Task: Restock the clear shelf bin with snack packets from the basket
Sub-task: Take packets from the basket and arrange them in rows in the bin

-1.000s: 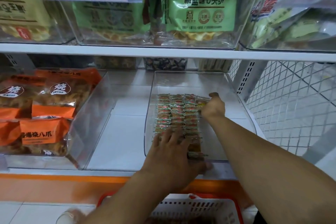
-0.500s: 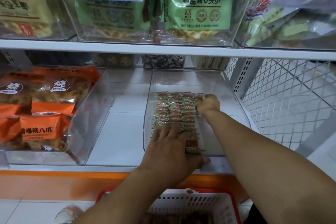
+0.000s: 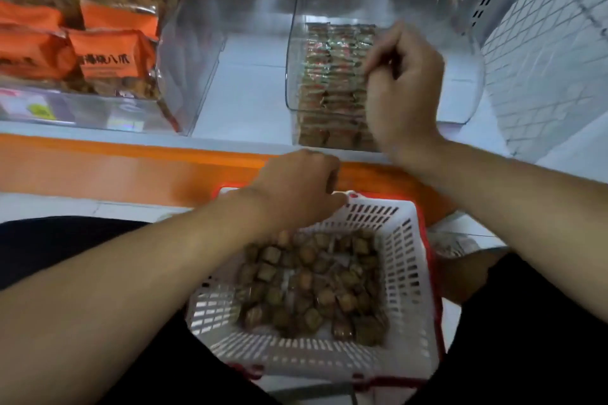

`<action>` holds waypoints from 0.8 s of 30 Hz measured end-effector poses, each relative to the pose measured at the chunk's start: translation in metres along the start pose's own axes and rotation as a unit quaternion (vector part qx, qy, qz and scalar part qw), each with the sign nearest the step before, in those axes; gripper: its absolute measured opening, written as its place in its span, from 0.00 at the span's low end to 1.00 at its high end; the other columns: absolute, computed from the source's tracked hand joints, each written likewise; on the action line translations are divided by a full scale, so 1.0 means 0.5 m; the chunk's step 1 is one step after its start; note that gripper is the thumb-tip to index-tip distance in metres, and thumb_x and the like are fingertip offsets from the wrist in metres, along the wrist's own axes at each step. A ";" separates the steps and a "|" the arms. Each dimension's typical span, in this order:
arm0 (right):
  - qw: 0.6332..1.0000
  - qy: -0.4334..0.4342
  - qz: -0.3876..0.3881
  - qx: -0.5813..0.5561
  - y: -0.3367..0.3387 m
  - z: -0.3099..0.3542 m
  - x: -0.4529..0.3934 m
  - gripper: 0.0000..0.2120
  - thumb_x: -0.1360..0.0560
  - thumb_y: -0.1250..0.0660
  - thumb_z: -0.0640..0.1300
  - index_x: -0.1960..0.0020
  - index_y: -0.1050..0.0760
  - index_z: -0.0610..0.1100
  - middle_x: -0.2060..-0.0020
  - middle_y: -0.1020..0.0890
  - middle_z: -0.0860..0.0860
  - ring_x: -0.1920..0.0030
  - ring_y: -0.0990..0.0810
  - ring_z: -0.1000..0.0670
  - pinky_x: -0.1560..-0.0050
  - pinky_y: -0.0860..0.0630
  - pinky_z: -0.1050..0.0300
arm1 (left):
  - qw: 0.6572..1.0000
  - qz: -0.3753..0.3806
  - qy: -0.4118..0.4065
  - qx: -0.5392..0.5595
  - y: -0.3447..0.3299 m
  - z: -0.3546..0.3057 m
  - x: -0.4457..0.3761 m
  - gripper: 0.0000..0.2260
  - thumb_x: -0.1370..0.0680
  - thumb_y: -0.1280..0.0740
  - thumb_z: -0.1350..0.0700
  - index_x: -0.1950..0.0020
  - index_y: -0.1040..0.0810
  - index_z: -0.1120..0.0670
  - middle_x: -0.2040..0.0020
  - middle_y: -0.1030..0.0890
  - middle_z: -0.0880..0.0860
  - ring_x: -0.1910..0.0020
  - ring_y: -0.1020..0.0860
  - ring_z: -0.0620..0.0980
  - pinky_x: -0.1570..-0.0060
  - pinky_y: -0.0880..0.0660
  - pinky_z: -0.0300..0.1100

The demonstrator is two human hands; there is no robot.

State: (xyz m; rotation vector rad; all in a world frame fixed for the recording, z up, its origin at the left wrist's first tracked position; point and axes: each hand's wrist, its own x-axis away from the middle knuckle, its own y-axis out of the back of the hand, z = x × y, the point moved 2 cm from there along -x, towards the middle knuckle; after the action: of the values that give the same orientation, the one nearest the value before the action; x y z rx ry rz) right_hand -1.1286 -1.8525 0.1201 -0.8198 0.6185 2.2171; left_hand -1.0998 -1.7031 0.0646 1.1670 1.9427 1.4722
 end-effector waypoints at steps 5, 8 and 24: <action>0.808 -0.231 0.514 0.172 -0.023 -0.105 0.339 0.09 0.25 0.35 0.35 0.52 0.21 0.47 0.53 0.17 0.51 0.53 0.21 0.53 0.50 0.23 0.55 | 0.950 0.306 0.062 -0.007 -0.209 0.087 0.092 0.19 0.22 0.31 0.43 0.36 0.22 0.51 0.38 0.19 0.56 0.41 0.21 0.56 0.42 0.25 0.46; 0.609 -0.297 0.687 0.262 0.017 -0.199 0.516 0.15 0.21 0.34 0.45 0.36 0.23 0.42 0.41 0.19 0.44 0.41 0.21 0.43 0.43 0.24 0.54 | 0.918 0.377 0.122 0.036 -0.319 0.140 0.133 0.18 0.19 0.32 0.50 0.32 0.24 0.58 0.36 0.21 0.58 0.39 0.22 0.55 0.40 0.27 0.46; 0.662 -0.451 0.539 0.263 -0.005 -0.347 0.760 0.34 0.18 0.39 0.53 0.18 0.52 0.52 0.19 0.54 0.43 0.20 0.50 0.37 0.23 0.41 0.42 | 0.970 0.169 0.116 0.128 -0.626 0.174 0.096 0.30 0.23 0.38 0.45 0.24 0.30 0.58 0.28 0.27 0.66 0.31 0.27 0.68 0.31 0.30 0.60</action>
State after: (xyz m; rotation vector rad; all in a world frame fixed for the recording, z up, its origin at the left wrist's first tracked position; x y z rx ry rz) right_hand -1.2772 -1.7939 -0.2660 1.2715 1.2831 2.6751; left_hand -1.1733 -1.6396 -0.2492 1.5662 2.2280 1.6225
